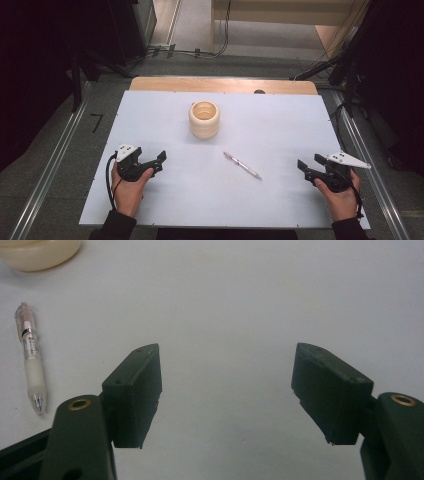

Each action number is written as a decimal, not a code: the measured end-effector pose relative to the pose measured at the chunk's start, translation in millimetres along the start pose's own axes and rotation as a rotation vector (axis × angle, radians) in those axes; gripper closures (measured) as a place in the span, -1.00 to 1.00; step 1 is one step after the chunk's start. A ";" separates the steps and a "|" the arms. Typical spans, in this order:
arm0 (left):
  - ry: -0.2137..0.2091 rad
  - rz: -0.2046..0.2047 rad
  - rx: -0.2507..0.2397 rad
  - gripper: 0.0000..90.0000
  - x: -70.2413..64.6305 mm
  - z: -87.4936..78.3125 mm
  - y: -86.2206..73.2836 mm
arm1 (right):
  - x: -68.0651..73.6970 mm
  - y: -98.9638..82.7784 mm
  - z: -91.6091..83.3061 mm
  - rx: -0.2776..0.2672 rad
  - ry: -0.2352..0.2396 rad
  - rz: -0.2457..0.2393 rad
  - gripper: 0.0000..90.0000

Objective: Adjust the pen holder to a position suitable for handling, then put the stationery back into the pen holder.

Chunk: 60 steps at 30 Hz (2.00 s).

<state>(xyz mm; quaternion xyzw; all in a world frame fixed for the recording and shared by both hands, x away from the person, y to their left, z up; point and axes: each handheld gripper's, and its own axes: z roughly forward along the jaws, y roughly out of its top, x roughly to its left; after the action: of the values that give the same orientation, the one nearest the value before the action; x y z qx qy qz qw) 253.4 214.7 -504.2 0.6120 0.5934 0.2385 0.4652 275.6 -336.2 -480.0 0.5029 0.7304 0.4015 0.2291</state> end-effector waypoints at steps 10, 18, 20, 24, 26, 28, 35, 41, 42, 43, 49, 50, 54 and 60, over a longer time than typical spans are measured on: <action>0.001 -0.003 0.006 -0.89 -0.7 1.1 -0.7 | -0.1 -2.0 3.1 0.017 -0.013 0.003 -0.40; -0.001 -0.001 0.007 -0.89 -0.3 1.0 -0.8 | 3.7 -1.0 5.1 0.020 -0.008 -0.019 -0.41; -0.005 0.000 0.008 -0.89 -1.0 1.6 -0.8 | 3.8 -0.9 5.8 0.024 -0.007 -0.022 -0.41; -0.010 0.010 0.013 -0.89 -1.7 2.3 -1.0 | 4.7 -0.8 7.2 0.031 -0.004 -0.031 -0.41; -0.010 0.011 0.013 -0.89 -1.6 2.3 -0.9 | 5.4 -0.5 7.5 0.032 -0.005 -0.034 -0.41; -0.009 0.010 0.013 -0.89 -1.5 2.1 -0.9 | 5.7 -0.2 7.7 0.028 -0.002 -0.040 -0.42; -0.006 0.016 0.011 -0.89 -1.7 0.9 -0.8 | 7.2 0.6 8.5 0.029 0.004 -0.051 -0.42; -0.008 0.017 0.013 -0.89 -1.9 1.3 -0.7 | 7.8 0.3 8.9 0.038 0.002 -0.059 -0.42; -0.008 0.017 0.013 -0.89 -1.9 1.3 -0.7 | 7.8 0.3 8.9 0.038 0.002 -0.059 -0.42; -0.009 0.017 0.012 -0.89 -1.9 1.3 -0.6 | 8.4 0.3 9.3 0.036 0.002 -0.062 -0.42; -0.012 0.019 0.010 -0.89 -2.0 1.6 -0.1 | 11.2 0.2 9.8 0.041 0.002 -0.068 -0.42; -0.012 0.020 0.011 -0.89 -2.1 1.7 0.0 | 11.6 0.2 10.0 0.040 0.004 -0.070 -0.42; -0.012 0.023 0.011 -0.89 -2.5 1.7 0.1 | 13.7 0.3 10.5 0.042 0.006 -0.074 -0.42; -0.010 0.024 0.012 -0.89 -2.7 1.7 0.0 | 18.3 0.0 13.9 0.054 0.012 -0.091 -0.42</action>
<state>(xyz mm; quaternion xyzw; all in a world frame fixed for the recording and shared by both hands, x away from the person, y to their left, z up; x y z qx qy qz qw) 254.4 211.7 -504.2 0.6231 0.5849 0.2374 0.4618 278.8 -314.4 -486.6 0.4727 0.7643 0.3740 0.2292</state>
